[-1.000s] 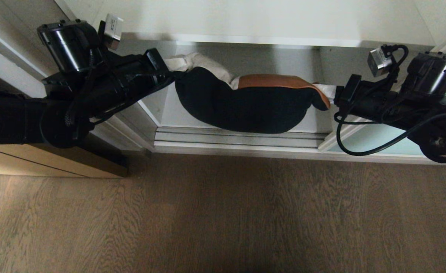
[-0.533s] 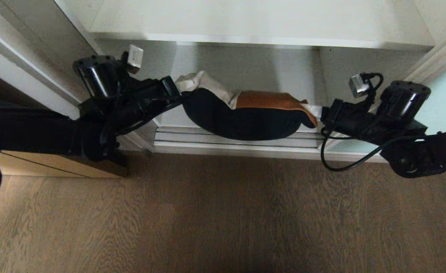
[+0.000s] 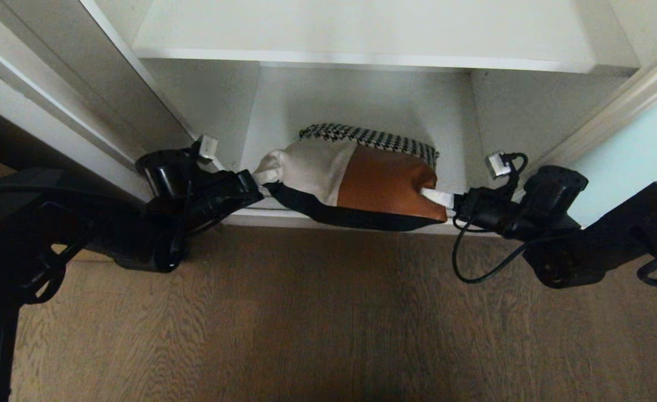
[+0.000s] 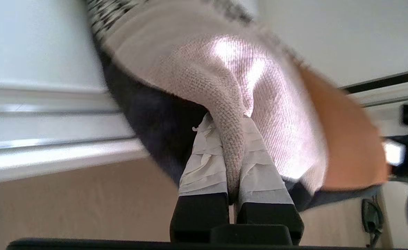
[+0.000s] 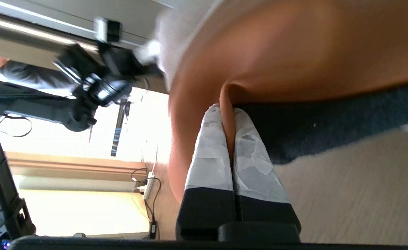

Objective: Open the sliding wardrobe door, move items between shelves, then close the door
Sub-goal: Place the pillow on the lower shelf

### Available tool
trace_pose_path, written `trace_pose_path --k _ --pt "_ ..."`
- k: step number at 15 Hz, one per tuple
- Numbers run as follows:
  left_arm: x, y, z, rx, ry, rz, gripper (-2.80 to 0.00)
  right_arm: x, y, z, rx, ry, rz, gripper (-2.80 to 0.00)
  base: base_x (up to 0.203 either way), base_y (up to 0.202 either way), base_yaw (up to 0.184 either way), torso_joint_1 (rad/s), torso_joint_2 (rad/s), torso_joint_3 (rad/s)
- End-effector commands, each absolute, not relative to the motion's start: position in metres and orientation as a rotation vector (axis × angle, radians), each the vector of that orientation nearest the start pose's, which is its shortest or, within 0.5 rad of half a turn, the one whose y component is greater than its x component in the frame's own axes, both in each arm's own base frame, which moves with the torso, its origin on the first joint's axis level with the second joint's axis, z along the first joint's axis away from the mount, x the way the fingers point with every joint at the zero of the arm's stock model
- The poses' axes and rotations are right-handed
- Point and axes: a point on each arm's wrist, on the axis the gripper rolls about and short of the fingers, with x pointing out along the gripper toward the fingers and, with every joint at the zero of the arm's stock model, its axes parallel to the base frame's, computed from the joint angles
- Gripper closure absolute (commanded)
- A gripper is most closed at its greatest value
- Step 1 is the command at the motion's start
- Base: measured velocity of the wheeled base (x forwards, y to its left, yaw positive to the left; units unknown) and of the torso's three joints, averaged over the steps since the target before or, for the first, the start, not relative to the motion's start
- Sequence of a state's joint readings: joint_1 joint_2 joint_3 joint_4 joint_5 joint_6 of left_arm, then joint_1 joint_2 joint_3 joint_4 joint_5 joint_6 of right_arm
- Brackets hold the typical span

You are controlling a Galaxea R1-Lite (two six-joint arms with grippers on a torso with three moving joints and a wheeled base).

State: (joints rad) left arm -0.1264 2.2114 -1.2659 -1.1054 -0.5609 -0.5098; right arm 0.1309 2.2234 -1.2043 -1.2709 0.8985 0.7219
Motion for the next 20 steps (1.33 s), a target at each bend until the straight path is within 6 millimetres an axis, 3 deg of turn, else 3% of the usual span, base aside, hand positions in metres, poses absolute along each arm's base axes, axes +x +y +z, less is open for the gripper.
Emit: trace_pose_path --k 1,3,6,9,12,14,20 --pt "0.434 -0.065 0.138 -0.464 0.056 -0.700 0.00 0.431 0.075 0.163 0.533 0.088 1.083 0.00 0.000 0.000 0.000 0.000 0.00 0.000" --pt "0.441 -0.066 0.112 -0.475 0.101 -0.686 0.00 0.447 0.074 0.150 0.535 0.094 1.077 0.00 0.000 0.000 0.000 0.000 0.00 0.000" --pt "0.454 -0.067 0.088 -0.508 0.239 -0.646 0.00 0.479 0.067 0.102 0.600 0.229 1.014 0.00 0.000 0.000 0.000 0.000 0.00 0.000" --pt "0.473 -0.069 0.093 -0.531 0.349 -0.585 0.00 0.500 0.064 0.079 0.677 0.397 0.939 0.00 0.000 0.000 0.000 0.000 0.00 0.000" --pt "0.500 -0.071 0.081 -0.543 0.381 -0.392 0.00 0.514 0.057 0.055 0.692 0.404 0.880 0.00 0.000 0.000 0.000 0.000 0.00 0.000" --pt "0.502 -0.073 0.078 -0.548 0.393 -0.361 0.00 0.517 0.052 0.051 0.688 0.383 0.867 0.00 0.000 0.000 0.000 0.000 0.00 0.000" --pt "0.500 -0.080 0.078 -0.542 0.385 -0.372 0.00 0.516 0.048 0.062 0.657 0.302 0.894 0.00 0.000 0.000 0.000 0.000 0.00 0.000"
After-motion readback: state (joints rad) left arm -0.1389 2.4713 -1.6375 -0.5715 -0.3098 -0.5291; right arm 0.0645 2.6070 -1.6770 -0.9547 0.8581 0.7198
